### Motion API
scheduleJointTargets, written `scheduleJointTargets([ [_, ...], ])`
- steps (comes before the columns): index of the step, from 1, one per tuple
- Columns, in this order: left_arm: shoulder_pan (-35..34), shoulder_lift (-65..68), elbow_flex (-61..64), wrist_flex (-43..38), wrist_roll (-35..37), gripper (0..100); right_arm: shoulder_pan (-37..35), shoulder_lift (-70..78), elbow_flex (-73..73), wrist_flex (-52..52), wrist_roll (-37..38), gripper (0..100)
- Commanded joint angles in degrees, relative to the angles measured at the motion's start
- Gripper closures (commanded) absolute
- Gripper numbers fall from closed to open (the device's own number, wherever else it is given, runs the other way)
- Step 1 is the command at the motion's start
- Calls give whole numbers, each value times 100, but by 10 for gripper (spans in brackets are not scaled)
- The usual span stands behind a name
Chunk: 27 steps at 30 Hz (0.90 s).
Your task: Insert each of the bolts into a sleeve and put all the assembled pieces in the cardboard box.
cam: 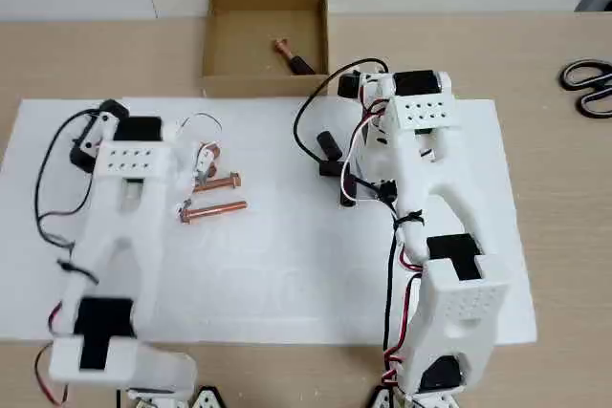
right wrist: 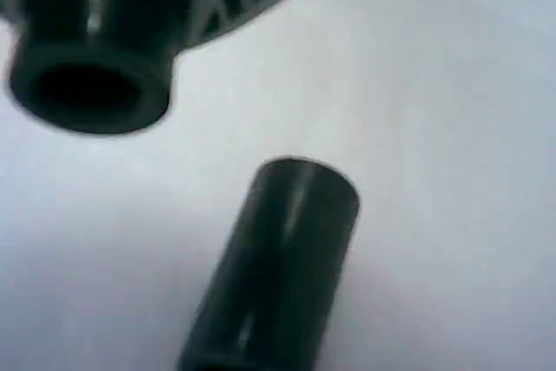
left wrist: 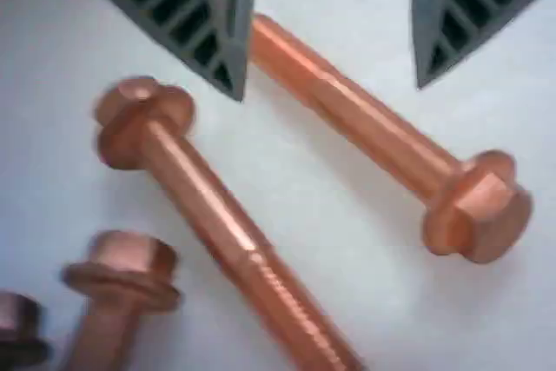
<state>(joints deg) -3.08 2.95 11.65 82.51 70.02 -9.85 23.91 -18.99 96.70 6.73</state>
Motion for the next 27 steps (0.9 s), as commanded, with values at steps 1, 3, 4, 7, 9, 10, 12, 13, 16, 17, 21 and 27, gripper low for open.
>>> scheduleJointTargets([
  [1, -26, 185, -330, 132, 246, 881, -31, -75, -255, 92, -18, 995],
  [3, -44, 185, -330, 123, 360, 881, -22, -75, -255, 92, -18, 995],
  [4, -53, 185, -330, 123, 369, 881, -22, -75, -246, 92, -18, 995],
  [7, -35, 246, -330, 123, 387, 881, -22, -75, -246, 92, -18, 995],
  [9, -35, 343, -321, 97, 387, 881, -22, -75, -246, 92, -18, 995],
  [10, -35, 422, -321, 88, 387, 881, -22, -75, -246, 92, -18, 995],
  [12, -44, 598, -330, 79, 387, 881, -22, -75, -246, 92, -18, 995],
  [13, -44, 686, -330, 79, 387, 881, -22, -75, -246, 92, -18, 995],
  [16, -44, 993, -347, 79, 440, 881, -13, -75, -246, 92, -18, 995],
  [17, -44, 1090, -356, 35, 536, 881, -22, -75, -246, 92, -18, 995],
  [21, -62, 1459, -356, -167, 659, 881, -31, -75, -246, 84, -18, 995],
  [27, -62, 1793, -365, -316, 659, 881, -13, -75, -246, 92, -18, 995],
])
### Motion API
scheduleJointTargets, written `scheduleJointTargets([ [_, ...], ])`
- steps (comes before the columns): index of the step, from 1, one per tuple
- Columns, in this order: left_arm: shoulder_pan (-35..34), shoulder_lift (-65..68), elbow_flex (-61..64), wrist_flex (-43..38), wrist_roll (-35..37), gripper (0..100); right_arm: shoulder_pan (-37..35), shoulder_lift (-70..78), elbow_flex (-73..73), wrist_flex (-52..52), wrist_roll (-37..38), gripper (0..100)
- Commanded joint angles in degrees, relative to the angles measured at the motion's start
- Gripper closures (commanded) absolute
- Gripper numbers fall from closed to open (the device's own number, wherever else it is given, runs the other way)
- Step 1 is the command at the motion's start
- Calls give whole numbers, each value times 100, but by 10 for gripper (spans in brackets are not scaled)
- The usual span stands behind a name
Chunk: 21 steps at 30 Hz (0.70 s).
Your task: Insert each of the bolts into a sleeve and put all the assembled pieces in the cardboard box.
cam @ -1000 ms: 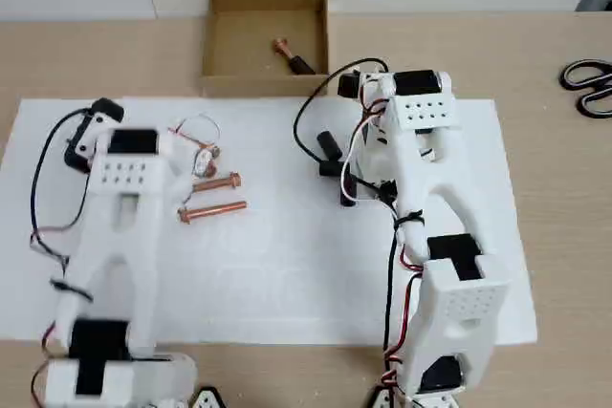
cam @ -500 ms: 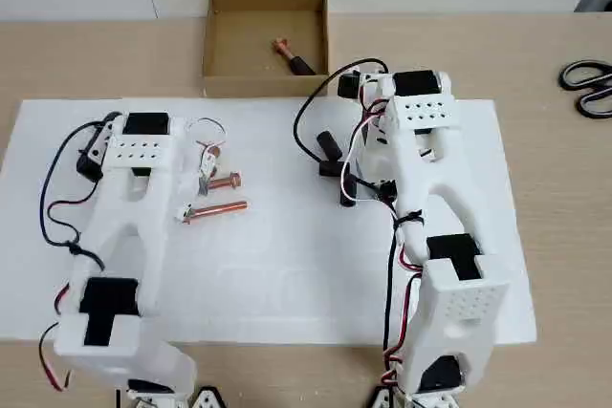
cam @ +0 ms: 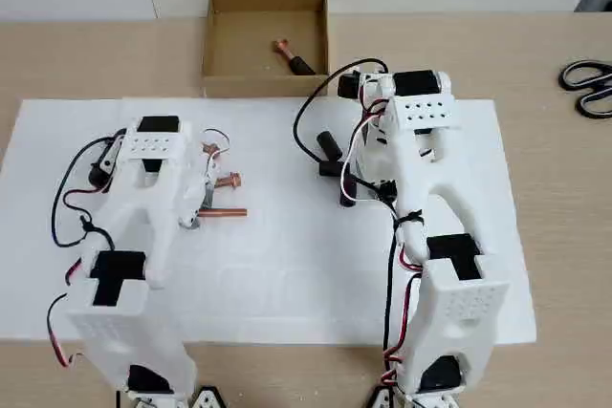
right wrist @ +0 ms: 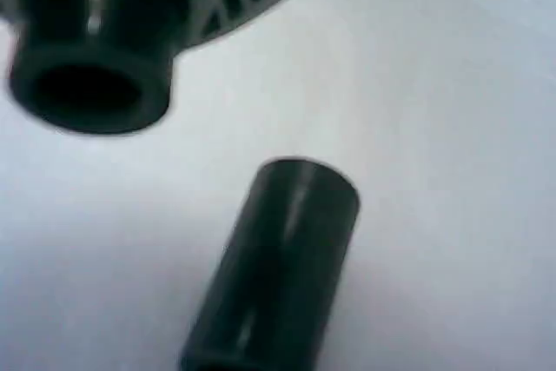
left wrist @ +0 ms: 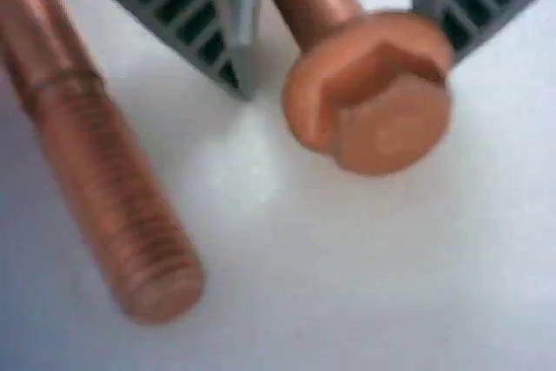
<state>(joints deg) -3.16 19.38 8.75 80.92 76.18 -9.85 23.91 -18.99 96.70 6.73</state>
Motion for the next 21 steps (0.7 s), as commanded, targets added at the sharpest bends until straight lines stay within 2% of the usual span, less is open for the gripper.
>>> scheduleJointTargets([
  [1, -53, 167, -75, -176, 44, 881, -13, -75, -246, 92, -18, 995],
  [4, -18, 141, -75, -176, 9, 893, -13, -75, -246, 92, -18, 995],
  [8, -26, 158, -215, -141, -123, 997, -13, -75, -246, 92, -18, 995],
  [14, 26, 132, -242, -114, -527, 994, -4, -66, -246, 92, -18, 995],
  [18, 378, 132, -892, 782, -1196, 994, -4, -66, -246, 92, -18, 995],
  [21, 598, 141, -1675, 1582, -2075, 993, -4, -66, -246, 92, -18, 995],
])
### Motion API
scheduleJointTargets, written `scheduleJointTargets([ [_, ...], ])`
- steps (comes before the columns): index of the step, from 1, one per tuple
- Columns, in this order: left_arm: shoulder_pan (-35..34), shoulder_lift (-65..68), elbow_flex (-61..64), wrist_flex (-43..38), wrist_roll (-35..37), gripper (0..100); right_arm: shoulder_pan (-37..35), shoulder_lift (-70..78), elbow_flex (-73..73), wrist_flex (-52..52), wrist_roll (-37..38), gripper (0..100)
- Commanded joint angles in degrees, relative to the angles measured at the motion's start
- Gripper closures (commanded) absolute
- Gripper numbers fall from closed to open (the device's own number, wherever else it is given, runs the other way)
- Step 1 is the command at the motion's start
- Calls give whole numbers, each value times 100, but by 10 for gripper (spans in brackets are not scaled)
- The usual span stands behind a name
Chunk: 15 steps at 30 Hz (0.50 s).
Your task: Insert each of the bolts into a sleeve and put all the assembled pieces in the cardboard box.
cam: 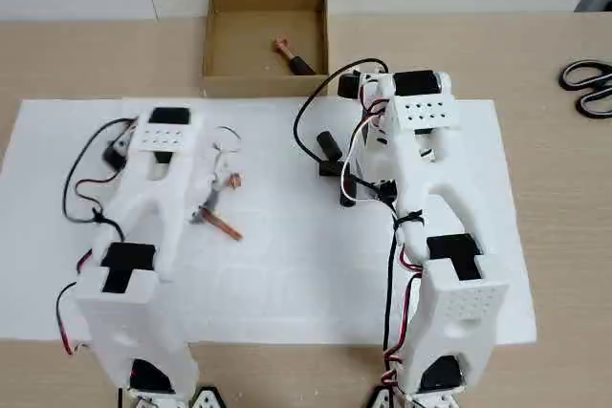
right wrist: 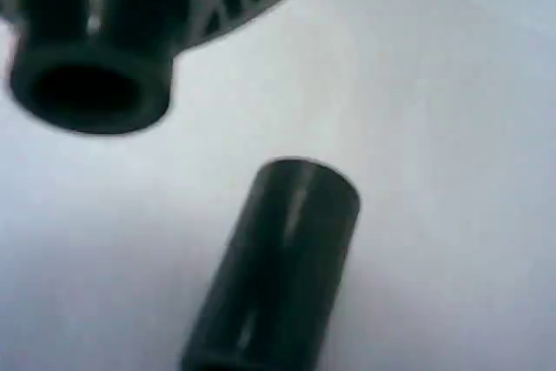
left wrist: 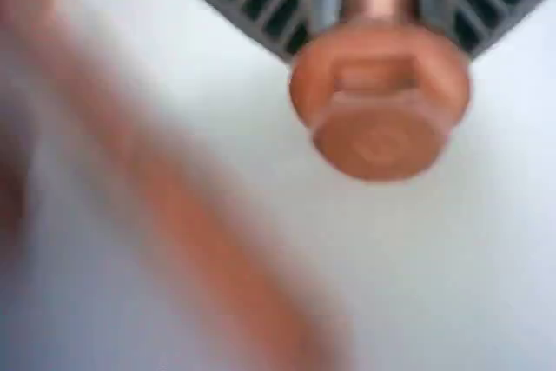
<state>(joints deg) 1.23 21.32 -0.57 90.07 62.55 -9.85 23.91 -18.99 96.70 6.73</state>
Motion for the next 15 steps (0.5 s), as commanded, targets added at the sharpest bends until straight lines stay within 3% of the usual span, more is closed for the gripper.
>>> scheduleJointTargets([
  [1, 176, -53, -989, 853, -1046, 994, -4, -66, -246, 92, -18, 995],
  [5, 9, -53, -1481, 1037, -2347, 994, -4, -66, -246, 92, -18, 995],
  [15, -686, 9, -1200, 1029, -5530, 994, -4, -75, -237, 101, -18, 995],
])
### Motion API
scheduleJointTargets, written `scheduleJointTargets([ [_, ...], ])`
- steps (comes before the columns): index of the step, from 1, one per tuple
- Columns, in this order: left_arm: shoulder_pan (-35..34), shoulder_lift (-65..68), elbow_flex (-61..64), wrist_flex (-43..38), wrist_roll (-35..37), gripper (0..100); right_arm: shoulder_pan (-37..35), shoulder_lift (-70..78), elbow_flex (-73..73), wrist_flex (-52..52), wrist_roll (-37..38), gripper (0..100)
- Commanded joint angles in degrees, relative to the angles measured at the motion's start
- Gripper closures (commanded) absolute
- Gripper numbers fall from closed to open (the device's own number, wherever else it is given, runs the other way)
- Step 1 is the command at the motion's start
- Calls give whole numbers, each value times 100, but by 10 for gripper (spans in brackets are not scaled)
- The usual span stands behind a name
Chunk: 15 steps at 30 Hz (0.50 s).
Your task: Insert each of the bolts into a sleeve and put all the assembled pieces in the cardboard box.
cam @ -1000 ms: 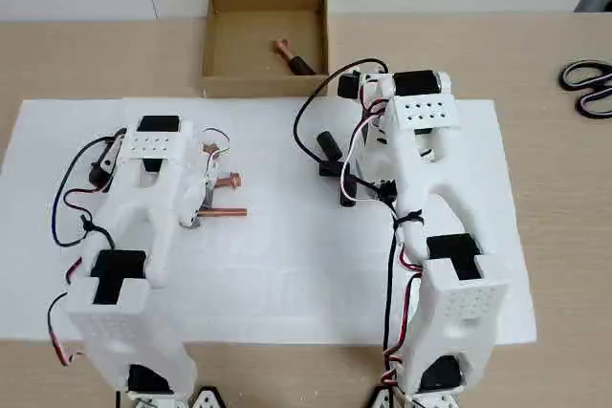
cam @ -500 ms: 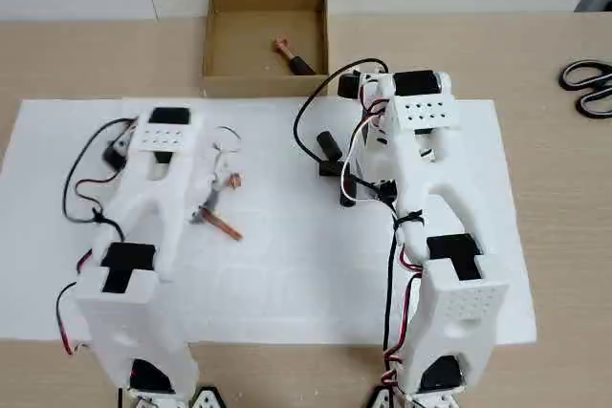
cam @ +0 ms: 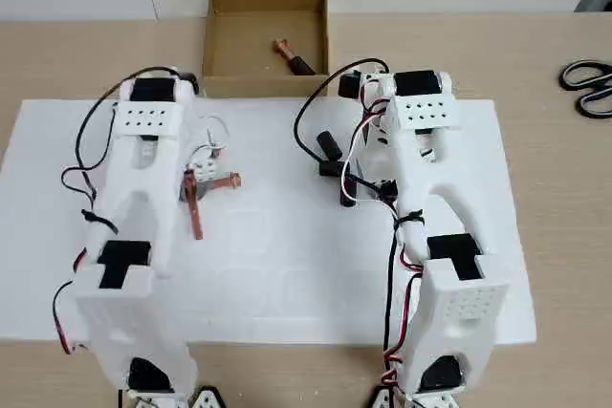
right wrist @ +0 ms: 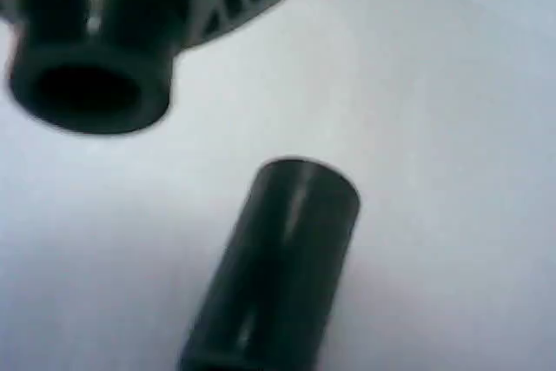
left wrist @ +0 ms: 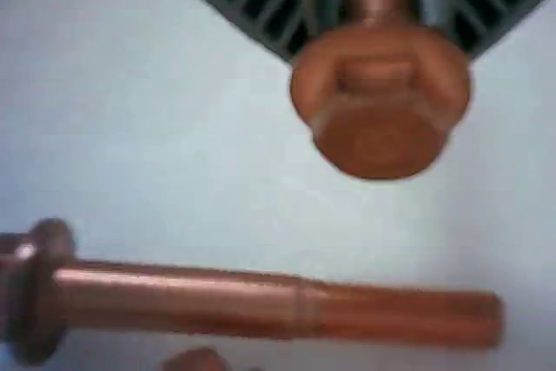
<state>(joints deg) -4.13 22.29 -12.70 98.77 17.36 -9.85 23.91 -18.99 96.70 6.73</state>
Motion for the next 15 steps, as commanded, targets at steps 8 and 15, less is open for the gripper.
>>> scheduleJointTargets([
  [8, -132, -88, 760, -413, -1538, 992, -31, -75, -237, 101, -18, 995],
  [15, -141, -88, 1446, -1178, -1556, 992, -13, -75, -237, 101, -18, 995],
])
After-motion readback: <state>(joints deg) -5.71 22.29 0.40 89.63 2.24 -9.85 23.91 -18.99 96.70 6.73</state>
